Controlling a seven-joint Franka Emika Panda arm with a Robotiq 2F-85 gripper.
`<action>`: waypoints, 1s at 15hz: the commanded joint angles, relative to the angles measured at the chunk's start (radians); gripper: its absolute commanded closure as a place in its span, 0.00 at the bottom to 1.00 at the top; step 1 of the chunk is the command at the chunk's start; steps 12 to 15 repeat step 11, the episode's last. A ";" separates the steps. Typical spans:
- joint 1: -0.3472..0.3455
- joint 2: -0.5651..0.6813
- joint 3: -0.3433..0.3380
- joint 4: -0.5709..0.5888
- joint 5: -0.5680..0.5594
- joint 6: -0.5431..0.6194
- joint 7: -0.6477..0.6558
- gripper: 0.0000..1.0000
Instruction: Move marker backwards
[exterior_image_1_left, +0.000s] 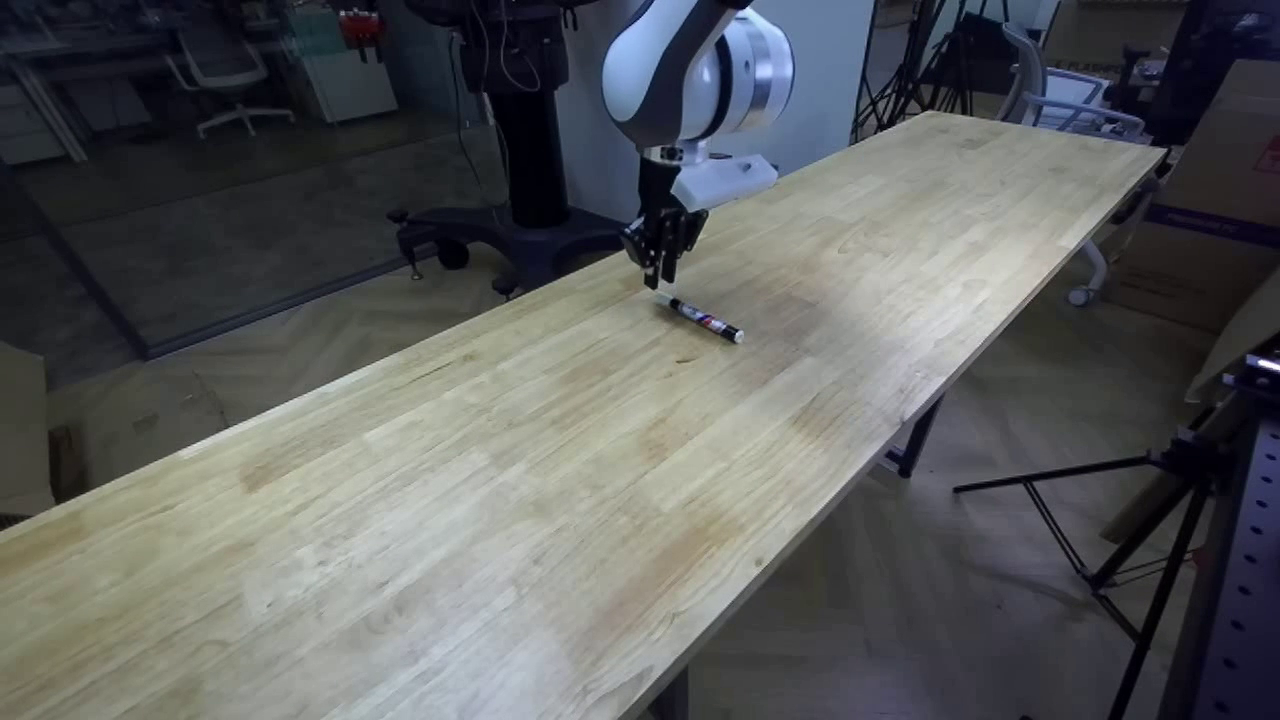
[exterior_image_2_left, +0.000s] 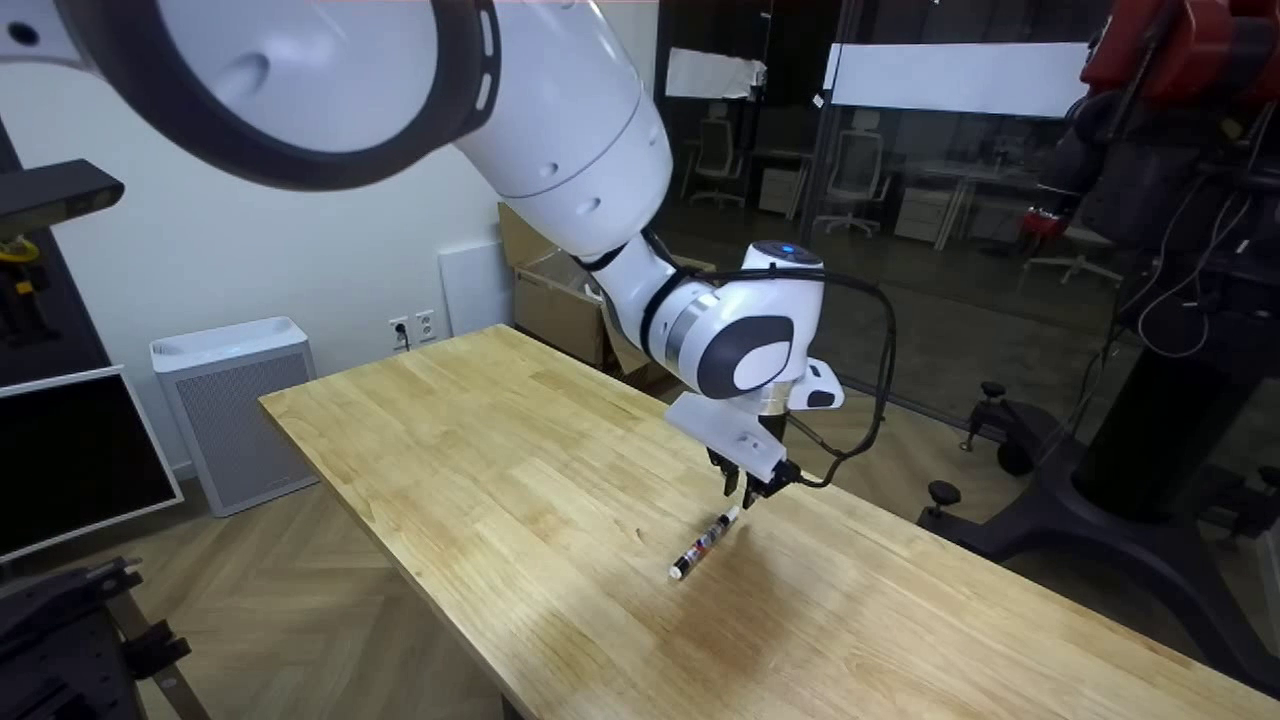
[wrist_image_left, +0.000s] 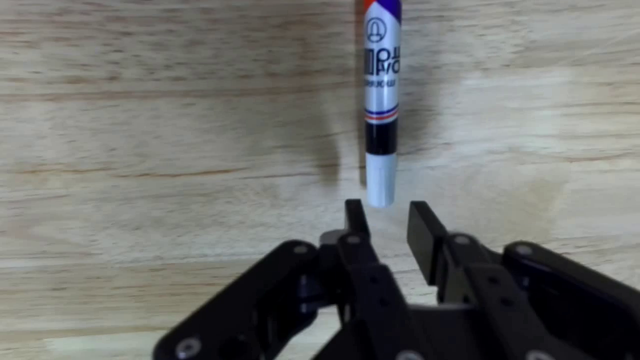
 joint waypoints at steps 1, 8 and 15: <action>0.001 0.037 -0.001 0.078 -0.004 -0.048 -0.002 0.38; 0.015 -0.005 -0.015 0.043 0.008 -0.092 0.054 0.00; 0.015 -0.047 -0.006 -0.002 0.025 -0.128 0.076 0.00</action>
